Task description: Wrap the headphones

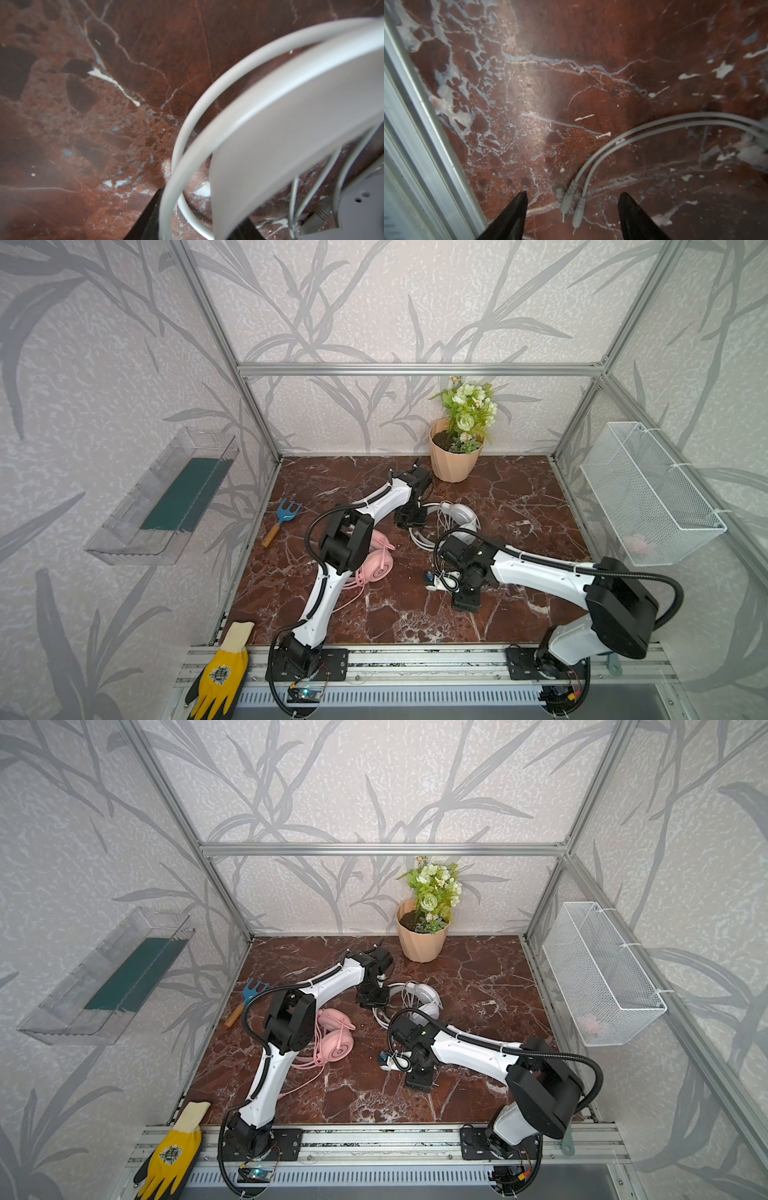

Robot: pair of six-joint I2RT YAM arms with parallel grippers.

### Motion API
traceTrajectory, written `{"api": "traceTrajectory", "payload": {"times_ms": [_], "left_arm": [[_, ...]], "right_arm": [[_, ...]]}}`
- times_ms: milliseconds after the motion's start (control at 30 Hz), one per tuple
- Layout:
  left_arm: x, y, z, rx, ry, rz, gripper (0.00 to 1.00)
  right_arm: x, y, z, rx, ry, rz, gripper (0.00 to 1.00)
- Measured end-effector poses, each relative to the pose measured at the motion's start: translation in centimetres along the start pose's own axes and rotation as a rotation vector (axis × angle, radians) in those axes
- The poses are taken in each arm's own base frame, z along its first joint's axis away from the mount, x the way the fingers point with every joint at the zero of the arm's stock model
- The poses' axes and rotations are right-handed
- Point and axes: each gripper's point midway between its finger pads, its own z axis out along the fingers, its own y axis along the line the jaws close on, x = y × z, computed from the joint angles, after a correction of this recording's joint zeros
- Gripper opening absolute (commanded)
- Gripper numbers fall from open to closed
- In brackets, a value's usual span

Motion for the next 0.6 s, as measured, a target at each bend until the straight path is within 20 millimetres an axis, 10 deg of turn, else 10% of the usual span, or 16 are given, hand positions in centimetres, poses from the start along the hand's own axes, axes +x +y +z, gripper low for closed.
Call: {"api": "traceTrajectory", "payload": {"times_ms": [433, 600], "left_arm": [[-0.1, 0.2, 0.0, -0.011, -0.005, 0.047, 0.43], [-0.1, 0.3, 0.1, -0.019, -0.007, 0.062, 0.43]], "right_arm": [[0.6, -1.0, 2.1, 0.031, 0.071, 0.124, 0.47], [0.6, -1.6, 2.2, 0.058, 0.088, 0.126, 0.22]]}}
